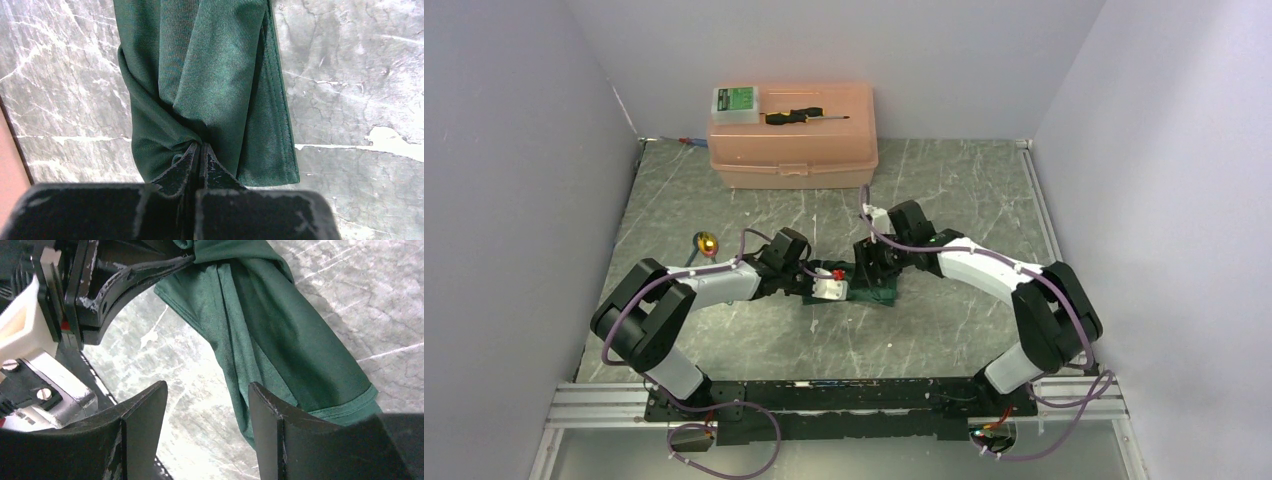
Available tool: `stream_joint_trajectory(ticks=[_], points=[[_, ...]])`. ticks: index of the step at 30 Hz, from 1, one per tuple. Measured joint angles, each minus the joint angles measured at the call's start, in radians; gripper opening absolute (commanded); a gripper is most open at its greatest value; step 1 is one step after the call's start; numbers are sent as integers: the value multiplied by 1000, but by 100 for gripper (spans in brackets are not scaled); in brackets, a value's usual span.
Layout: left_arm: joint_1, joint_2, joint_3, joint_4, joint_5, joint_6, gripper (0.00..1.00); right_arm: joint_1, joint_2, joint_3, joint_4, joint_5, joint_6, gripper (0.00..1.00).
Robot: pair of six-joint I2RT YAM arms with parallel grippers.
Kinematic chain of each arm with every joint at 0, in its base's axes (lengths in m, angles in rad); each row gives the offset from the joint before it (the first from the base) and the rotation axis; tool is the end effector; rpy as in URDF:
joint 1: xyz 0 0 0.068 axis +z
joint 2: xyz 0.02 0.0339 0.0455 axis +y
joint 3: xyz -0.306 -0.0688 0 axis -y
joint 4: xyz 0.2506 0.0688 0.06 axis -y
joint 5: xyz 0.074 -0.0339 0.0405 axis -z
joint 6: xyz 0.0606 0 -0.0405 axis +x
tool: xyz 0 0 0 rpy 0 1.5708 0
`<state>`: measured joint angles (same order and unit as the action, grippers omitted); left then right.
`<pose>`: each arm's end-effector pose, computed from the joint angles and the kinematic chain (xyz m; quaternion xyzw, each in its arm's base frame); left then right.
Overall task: Fold the napkin into a case and place the utensils inside
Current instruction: Smooth out the smaller rectangle-folded napkin at the center of the board.
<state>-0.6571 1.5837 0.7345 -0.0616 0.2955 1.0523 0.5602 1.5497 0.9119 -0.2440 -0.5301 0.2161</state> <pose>0.2390 -0.2067 0.1667 0.7372 0.5783 -0.0736 0.3416 0.2640 0.2018 0.2209 -0.2427 0.8798 0.3516 0.2084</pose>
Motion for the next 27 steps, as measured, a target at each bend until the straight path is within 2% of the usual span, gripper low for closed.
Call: stream_joint_trajectory(ticks=[13,20,27], points=[[-2,-5,-9,12,-8,-24,3,31,-21,0,-148,229,-230,69],[-3,-5,-11,17,-10,-27,3,32,-31,11,-164,218,-270,68],[-4,-6,-13,20,-14,-30,3,59,11,11,-176,190,-285,61]])
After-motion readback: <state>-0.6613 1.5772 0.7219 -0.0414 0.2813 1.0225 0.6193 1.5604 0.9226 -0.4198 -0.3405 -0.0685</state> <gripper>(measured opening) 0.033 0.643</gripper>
